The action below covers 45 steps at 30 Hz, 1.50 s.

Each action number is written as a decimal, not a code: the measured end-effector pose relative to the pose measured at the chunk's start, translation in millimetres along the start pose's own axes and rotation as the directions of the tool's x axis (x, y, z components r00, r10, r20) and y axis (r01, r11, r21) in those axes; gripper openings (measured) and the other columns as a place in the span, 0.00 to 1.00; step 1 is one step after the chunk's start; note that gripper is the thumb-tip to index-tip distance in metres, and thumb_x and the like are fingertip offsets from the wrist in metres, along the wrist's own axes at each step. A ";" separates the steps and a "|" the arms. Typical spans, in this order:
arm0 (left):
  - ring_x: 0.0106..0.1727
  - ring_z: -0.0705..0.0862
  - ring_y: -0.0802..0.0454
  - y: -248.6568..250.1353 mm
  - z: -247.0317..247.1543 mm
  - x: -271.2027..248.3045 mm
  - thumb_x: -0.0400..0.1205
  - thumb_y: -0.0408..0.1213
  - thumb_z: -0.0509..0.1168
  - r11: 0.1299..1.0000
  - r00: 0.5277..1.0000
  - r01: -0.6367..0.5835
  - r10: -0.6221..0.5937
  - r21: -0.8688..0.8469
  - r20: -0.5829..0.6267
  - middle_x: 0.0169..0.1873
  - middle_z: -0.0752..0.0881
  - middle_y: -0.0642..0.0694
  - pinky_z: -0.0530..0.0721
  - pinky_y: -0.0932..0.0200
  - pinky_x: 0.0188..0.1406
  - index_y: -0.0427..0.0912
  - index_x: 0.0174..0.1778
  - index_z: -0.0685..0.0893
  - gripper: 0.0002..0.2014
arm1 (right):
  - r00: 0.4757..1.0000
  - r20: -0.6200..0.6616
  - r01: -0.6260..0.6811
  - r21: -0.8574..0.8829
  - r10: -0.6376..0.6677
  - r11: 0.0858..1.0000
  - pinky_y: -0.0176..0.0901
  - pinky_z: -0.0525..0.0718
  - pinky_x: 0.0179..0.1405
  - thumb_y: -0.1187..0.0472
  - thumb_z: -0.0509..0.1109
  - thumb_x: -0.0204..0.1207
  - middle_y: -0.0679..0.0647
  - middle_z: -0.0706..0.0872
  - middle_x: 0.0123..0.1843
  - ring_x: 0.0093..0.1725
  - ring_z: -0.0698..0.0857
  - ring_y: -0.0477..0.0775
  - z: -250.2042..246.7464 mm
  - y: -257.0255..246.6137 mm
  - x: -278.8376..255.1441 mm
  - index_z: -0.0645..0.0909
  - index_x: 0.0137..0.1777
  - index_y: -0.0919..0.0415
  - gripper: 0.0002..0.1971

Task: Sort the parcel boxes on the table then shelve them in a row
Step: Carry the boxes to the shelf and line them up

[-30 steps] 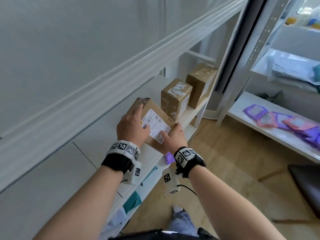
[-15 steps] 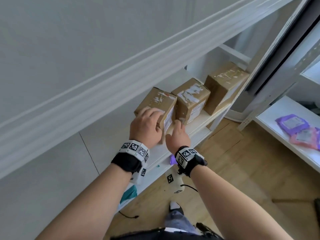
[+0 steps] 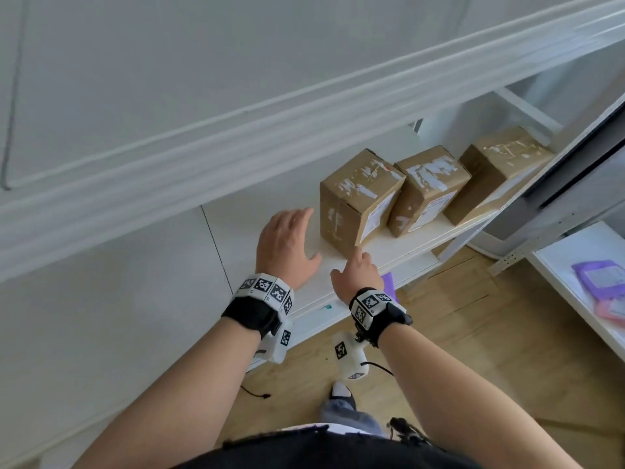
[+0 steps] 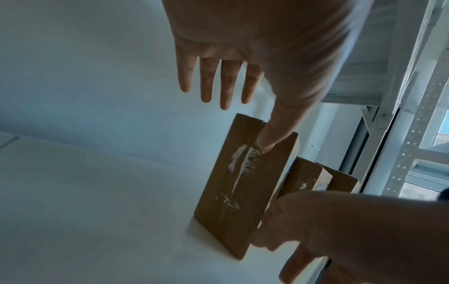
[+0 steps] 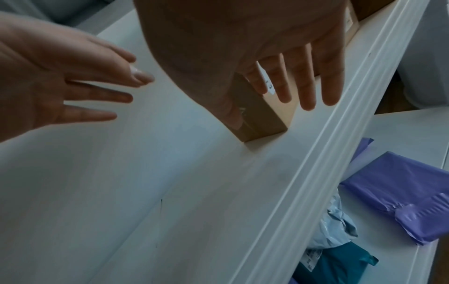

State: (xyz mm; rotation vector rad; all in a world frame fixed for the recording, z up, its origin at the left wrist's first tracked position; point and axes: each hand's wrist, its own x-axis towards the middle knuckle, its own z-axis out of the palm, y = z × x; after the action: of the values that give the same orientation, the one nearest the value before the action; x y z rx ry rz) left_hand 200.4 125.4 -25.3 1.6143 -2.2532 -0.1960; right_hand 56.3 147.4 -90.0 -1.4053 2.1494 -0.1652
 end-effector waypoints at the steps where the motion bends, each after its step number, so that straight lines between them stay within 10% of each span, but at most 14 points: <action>1: 0.70 0.77 0.42 -7.5 -2.2 -10.2 0.69 0.46 0.78 1.000 1.000 0.012 -0.012 0.010 0.021 0.67 0.81 0.43 0.75 0.46 0.73 0.41 0.76 0.74 0.39 | 1.000 -0.012 0.010 -0.014 -0.010 1.000 0.55 0.81 0.53 0.54 0.63 0.79 0.58 0.75 0.66 0.64 0.78 0.64 3.6 -5.0 -6.6 0.66 0.71 0.60 0.23; 10: 0.71 0.76 0.45 -107.2 -51.9 -117.4 0.73 0.51 0.76 0.979 0.983 0.169 -0.177 0.114 0.057 0.69 0.81 0.47 0.73 0.51 0.73 0.45 0.78 0.71 0.38 | 0.948 -0.110 0.271 -0.214 -0.299 0.938 0.55 0.79 0.58 0.55 0.64 0.78 0.58 0.75 0.67 0.65 0.75 0.62 53.2 -102.5 -91.6 0.67 0.71 0.59 0.22; 26: 0.66 0.78 0.43 -287.1 -171.7 -352.0 0.68 0.58 0.74 0.763 0.808 0.574 -0.588 0.297 -0.051 0.63 0.82 0.47 0.76 0.46 0.67 0.47 0.74 0.68 0.40 | 0.599 0.124 0.736 -0.475 -0.791 0.482 0.53 0.75 0.61 0.48 0.64 0.79 0.56 0.74 0.68 0.65 0.75 0.61 200.7 -282.3 -289.7 0.65 0.74 0.58 0.27; 45: 0.73 0.74 0.43 -384.0 -289.0 -589.8 0.70 0.57 0.77 0.279 0.234 0.960 -0.864 -0.037 -0.445 0.69 0.81 0.46 0.73 0.46 0.72 0.46 0.74 0.74 0.39 | 0.015 0.306 0.973 -0.225 -0.952 -0.057 0.54 0.75 0.63 0.49 0.66 0.79 0.57 0.77 0.69 0.66 0.75 0.62 331.9 -444.0 -501.4 0.69 0.74 0.59 0.26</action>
State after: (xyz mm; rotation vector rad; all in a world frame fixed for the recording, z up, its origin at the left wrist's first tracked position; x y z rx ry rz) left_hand 813.1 575.8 -2.6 2.6727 -0.7238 0.1380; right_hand 731.9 454.3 0.1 -2.9402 0.5621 -0.2134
